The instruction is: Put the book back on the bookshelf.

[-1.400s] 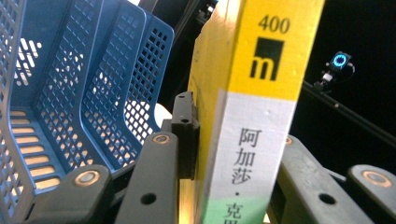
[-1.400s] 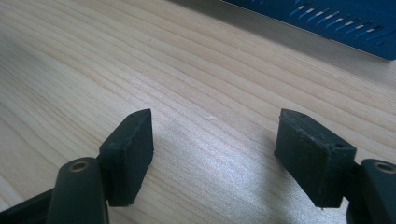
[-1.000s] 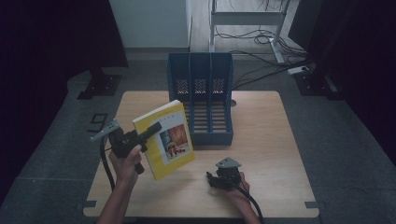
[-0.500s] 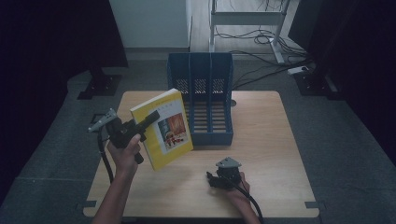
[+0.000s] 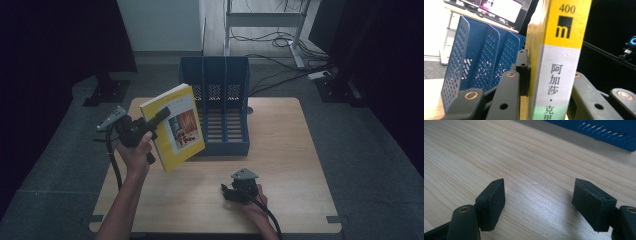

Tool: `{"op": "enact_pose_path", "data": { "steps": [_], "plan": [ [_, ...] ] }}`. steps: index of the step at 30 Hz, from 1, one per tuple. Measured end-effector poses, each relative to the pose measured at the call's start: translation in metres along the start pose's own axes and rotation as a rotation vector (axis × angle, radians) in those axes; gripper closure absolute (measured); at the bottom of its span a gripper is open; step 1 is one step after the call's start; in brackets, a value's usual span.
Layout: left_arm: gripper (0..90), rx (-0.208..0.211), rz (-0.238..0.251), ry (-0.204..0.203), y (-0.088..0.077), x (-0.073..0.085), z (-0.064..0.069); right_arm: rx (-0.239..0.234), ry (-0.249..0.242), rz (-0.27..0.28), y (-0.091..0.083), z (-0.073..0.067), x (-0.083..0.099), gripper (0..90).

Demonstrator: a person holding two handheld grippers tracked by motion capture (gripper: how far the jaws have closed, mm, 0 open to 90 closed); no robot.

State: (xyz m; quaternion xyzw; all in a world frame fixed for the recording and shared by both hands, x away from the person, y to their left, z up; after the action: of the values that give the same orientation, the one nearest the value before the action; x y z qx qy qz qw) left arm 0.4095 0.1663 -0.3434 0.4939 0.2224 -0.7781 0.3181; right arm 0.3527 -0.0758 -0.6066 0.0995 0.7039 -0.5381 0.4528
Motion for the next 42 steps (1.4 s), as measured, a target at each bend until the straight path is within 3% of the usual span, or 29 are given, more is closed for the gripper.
{"op": "enact_pose_path", "data": {
  "steps": [9,20,30,42],
  "plan": [
    [73.9,-0.031,0.000,-0.004,0.010,-0.004,-0.009,0.000,0.001,0.000,0.000,0.000,0.000,25.7],
    [73.9,-0.108,-0.002,-0.002,0.022,-0.009,-0.025,0.002,0.001,0.000,0.000,0.000,0.000,25.7],
    [73.9,-0.135,0.013,0.009,0.036,-0.012,-0.030,0.003,0.001,0.002,0.000,0.000,0.000,25.7],
    [73.9,-0.155,-0.016,0.007,0.052,-0.007,-0.037,0.004,0.002,0.003,0.000,0.000,0.000,25.7]
  ]
}}
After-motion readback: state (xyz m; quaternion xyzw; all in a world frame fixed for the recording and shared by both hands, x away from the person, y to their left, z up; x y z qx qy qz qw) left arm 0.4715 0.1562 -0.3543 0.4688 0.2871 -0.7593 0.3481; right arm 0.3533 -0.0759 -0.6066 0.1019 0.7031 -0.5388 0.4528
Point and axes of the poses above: each handheld gripper's, and its own axes: y roughly forward along the jaws, x roughly out of its underside, z roughly to its right, the point moved 8 cm from there along y, roughly forward along the jaws, and after that the axes turned 1 degree about -z, right-handed, at the moved point
